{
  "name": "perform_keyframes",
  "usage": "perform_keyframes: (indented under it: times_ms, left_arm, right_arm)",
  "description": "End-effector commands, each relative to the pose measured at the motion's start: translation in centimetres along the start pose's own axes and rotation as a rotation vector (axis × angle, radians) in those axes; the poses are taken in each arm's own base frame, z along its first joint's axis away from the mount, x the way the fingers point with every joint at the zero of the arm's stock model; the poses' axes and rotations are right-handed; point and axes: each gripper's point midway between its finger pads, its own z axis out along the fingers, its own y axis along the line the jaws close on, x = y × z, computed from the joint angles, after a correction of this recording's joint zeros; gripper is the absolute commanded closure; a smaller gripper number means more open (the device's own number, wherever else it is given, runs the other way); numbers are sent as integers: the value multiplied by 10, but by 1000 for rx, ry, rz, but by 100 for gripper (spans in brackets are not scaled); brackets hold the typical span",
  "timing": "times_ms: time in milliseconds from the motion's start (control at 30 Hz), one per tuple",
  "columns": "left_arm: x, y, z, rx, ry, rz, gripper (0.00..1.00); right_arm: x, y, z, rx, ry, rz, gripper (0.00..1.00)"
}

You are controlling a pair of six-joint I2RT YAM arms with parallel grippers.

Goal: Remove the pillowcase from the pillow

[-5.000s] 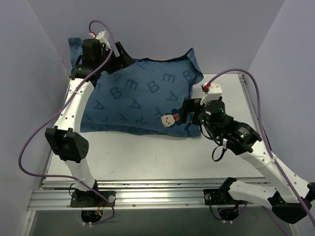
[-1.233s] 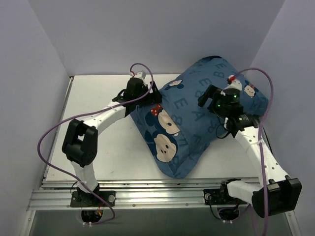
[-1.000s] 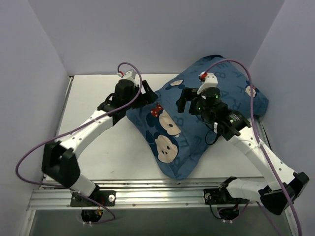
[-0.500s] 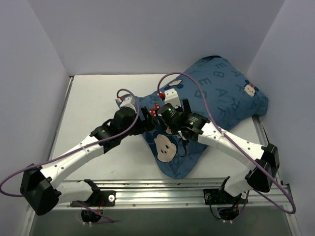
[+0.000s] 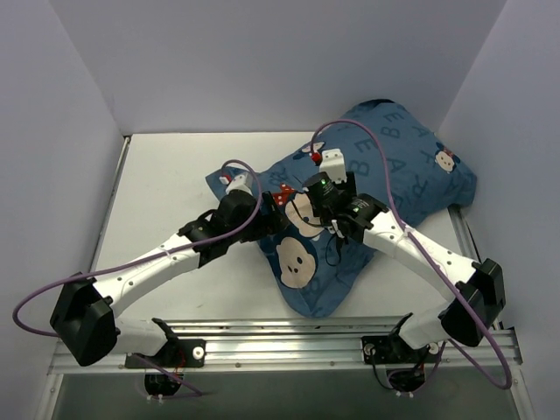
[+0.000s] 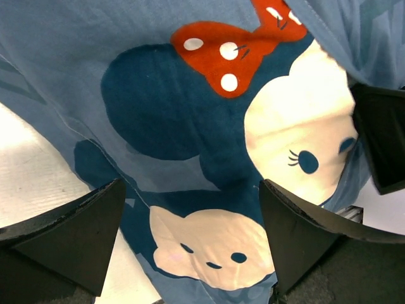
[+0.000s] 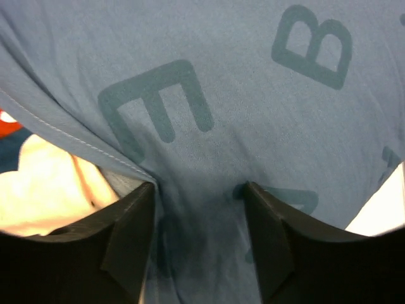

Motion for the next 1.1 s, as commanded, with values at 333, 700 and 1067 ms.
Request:
perform_keyframes:
  times_ms: [333,700,1067]
  left_arm:
    - [-31,-71,6,155,-41,-57,5]
    - [-34,-95,23,186,-26,-86,3]
    - [-23,-95,41,172,-4,-79,16]
  right_arm:
    - [-13,3,-11,-99,-33,88,87]
    - [0,16,-6,-159,-16,93,100]
    - [8,25,-1,-183,-2,89,100]
